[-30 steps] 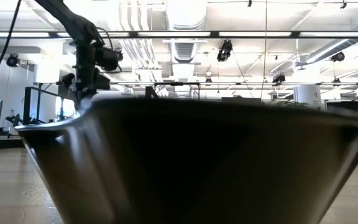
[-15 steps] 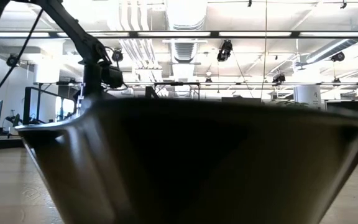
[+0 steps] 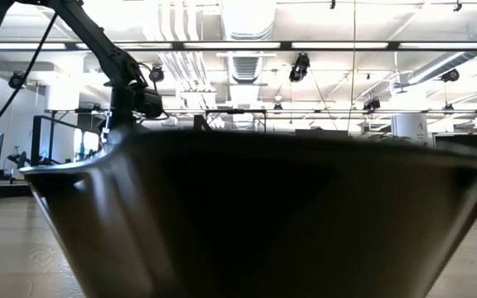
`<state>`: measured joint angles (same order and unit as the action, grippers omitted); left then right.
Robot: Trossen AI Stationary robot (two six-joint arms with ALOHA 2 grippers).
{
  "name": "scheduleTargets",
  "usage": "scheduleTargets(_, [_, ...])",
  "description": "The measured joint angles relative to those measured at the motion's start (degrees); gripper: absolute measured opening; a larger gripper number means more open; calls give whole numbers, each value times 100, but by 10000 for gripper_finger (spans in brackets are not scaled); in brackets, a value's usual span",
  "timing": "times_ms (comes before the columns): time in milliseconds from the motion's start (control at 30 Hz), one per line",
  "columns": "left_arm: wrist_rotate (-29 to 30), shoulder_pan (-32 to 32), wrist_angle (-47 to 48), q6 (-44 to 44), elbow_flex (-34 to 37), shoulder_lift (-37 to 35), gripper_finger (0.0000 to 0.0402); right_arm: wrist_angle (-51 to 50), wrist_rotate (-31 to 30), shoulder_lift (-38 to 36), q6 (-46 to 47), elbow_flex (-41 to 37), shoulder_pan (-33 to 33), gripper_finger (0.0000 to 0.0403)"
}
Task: Pick & Place Mini shaped plates
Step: Put the stacked black distorted square plates on the shelf
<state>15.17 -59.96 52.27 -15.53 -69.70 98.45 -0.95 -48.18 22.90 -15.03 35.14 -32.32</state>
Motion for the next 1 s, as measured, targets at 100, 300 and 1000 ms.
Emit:
scheduleTargets(100, [14,-4,-47,-104,7,0,0,0,0,-1,0,0,0,8])
scheduleTargets(300, [47,-4,-104,-192,36,0,0,35,0,-1,0,0,0,8])
scheduleTargets(1000, [136,-2,-170,-270,40,0,1,181,-2,0,0,0,0,8])
